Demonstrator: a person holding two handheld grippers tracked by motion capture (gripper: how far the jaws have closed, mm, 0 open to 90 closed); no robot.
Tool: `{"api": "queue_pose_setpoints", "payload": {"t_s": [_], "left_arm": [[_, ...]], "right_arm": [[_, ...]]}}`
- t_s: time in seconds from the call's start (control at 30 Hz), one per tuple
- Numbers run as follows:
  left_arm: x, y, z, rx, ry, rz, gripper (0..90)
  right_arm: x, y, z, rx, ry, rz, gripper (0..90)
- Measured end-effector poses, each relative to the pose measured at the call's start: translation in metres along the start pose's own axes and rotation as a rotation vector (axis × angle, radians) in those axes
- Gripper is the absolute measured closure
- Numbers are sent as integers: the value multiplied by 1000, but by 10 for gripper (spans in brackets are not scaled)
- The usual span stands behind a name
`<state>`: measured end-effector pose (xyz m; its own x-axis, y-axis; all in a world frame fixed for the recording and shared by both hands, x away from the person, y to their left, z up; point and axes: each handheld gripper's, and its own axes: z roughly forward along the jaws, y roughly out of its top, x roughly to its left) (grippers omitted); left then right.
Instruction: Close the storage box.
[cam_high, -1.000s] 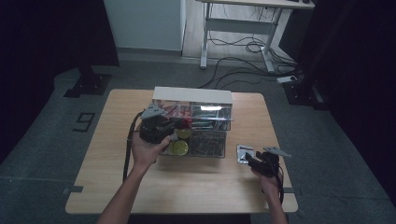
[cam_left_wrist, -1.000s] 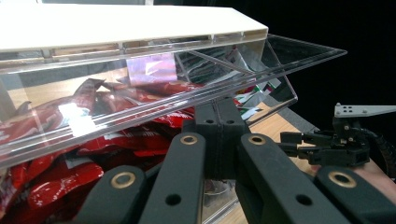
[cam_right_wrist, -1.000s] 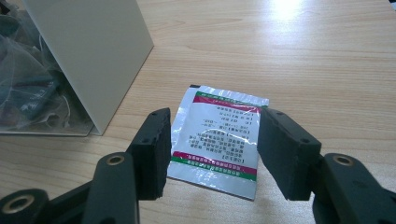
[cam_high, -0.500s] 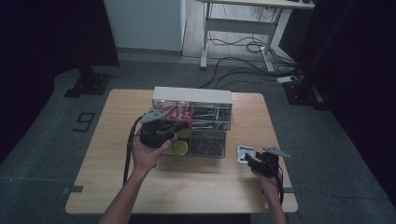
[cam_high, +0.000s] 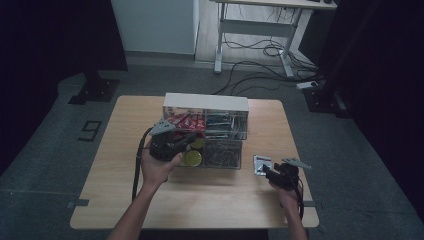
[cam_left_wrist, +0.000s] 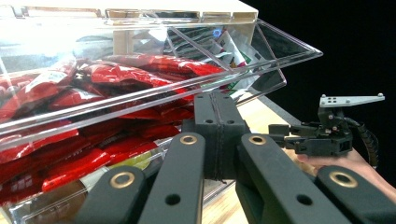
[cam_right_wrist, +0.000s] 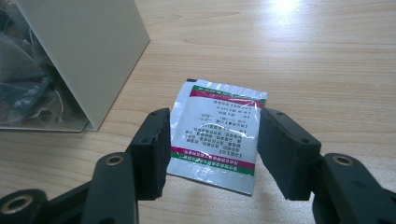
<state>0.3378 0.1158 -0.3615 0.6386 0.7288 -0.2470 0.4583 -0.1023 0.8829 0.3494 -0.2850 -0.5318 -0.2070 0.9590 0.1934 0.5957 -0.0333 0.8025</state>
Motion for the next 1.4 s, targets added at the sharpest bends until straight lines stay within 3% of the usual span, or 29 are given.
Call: {"api": "queue_pose_setpoints", "payload": {"t_s": [0.27,0.43,0.8,1.13,1.4], "left_arm": [[1,-9,-8,-18,-12,-9,872],[4,-15,-10,-26,-25,18,782],[14,-39,-22,-36,-7,46,623],[24,-72,-36,-19,65,86,495],[43,-104,-36,30,118,59,452]], "right_arm": [[0,-1,-1,2,0,1,442],[0,-1,-1,-1,-2,0,439],[0,-2,-7,-18,11,-13,434],[4,-4,-12,-29,36,-31,427],[7,-7,-13,-23,49,-53,414]]}}
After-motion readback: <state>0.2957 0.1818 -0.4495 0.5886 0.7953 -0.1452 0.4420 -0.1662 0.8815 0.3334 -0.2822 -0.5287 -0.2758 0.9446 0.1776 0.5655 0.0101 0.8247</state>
